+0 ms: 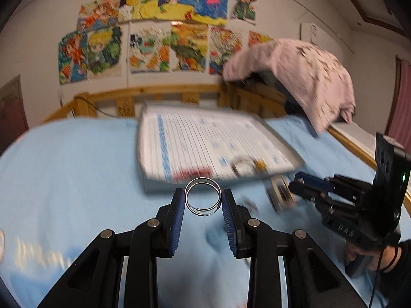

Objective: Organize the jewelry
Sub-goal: 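Carry both rings into the grey tray and open both tools, then withdraw both open tools from the tray back over the remaining jewelry, then grasp the blue watch with the left tool while the right tool grasps the beige buckle, then carry the watch and buckle into the grey tray and open both tools, then withdraw both tools from the tray toward the hair clip and black hair tie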

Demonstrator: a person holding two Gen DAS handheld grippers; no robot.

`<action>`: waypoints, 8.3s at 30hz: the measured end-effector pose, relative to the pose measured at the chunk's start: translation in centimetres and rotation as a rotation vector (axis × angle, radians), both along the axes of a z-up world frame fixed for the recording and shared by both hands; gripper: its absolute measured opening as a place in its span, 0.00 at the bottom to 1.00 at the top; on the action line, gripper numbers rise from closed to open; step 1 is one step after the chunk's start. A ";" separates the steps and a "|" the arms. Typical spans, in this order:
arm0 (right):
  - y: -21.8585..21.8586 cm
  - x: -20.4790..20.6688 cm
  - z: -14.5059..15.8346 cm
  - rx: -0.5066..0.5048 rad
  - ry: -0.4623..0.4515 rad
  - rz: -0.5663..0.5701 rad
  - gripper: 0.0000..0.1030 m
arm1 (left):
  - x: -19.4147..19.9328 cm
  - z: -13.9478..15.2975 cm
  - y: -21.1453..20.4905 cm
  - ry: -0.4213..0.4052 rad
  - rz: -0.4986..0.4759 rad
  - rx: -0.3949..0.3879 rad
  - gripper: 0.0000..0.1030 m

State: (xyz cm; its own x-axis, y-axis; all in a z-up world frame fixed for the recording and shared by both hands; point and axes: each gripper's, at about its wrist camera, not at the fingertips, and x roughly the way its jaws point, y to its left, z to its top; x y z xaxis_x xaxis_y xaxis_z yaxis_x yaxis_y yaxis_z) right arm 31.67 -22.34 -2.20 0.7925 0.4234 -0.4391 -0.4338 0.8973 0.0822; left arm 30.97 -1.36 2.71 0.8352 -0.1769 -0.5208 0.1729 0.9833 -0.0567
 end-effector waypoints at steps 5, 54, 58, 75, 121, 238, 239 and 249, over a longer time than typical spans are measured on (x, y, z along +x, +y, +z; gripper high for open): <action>1.8 6.4 1.2 -0.005 -0.005 -0.020 0.17 | 6.3 -0.1 1.1 0.024 0.070 -0.013 0.27; -1.8 -11.6 5.8 0.132 -0.328 -0.206 0.94 | -12.6 0.8 0.9 -0.336 0.143 -0.065 1.00; -2.0 -14.4 5.2 0.125 -0.339 -0.220 0.96 | -15.5 -0.1 1.0 -0.349 0.161 -0.054 1.00; -3.5 -19.4 1.4 0.125 -0.279 -0.291 0.98 | -21.6 -3.3 0.5 -0.354 0.196 -0.021 1.00; -4.5 0.8 1.5 0.090 -0.092 -0.222 0.90 | -2.0 -5.5 -1.6 -0.080 0.054 -0.050 1.00; -7.4 1.6 1.4 0.280 -0.105 -0.297 0.98 | -2.7 0.8 -0.3 -0.256 0.221 -0.151 1.00; -7.5 0.3 1.8 0.292 -0.129 -0.294 0.98 | -3.5 1.0 -0.3 -0.272 0.219 -0.148 1.00; -6.3 -10.1 3.1 0.257 -0.253 -0.267 0.98 | -12.5 0.3 0.4 -0.310 0.215 -0.144 1.00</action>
